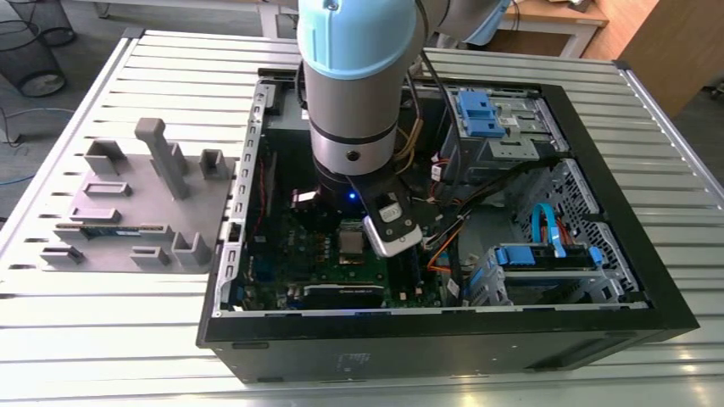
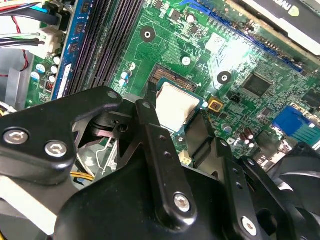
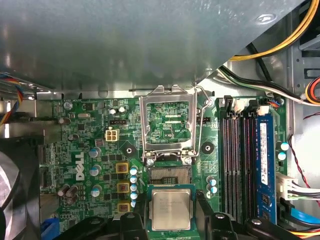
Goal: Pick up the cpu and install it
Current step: 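Place the cpu into insertion slot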
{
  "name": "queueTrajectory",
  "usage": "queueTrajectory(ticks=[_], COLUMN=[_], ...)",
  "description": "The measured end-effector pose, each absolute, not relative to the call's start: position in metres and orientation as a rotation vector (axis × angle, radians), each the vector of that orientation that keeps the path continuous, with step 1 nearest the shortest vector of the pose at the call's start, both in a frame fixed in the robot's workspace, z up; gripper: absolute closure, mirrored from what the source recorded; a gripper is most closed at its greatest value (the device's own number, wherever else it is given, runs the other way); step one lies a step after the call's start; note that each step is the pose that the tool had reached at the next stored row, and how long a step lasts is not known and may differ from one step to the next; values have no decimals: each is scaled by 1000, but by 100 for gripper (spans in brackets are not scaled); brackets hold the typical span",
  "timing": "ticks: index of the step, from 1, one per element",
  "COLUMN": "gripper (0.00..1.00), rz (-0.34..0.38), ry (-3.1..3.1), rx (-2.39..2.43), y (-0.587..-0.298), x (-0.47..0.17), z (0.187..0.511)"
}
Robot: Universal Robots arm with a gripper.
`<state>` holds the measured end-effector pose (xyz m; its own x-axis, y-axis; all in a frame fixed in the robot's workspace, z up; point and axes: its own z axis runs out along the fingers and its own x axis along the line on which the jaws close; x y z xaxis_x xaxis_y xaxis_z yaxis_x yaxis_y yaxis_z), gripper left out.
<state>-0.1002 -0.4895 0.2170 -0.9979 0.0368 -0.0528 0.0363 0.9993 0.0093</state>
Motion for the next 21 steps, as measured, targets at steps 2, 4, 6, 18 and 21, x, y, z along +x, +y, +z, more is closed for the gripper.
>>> queueTrajectory(ticks=[2, 4, 6, 18, 21], gripper=[53, 53, 53, 53, 53], rz=[13, 14, 13, 14, 13], ry=[3088, 3088, 3088, 3088, 3088], rx=[57, 57, 56, 56, 56], y=[-490, -489, -490, -489, -490], x=[-100, -100, -100, -100, -100], z=[217, 216, 215, 213, 210])
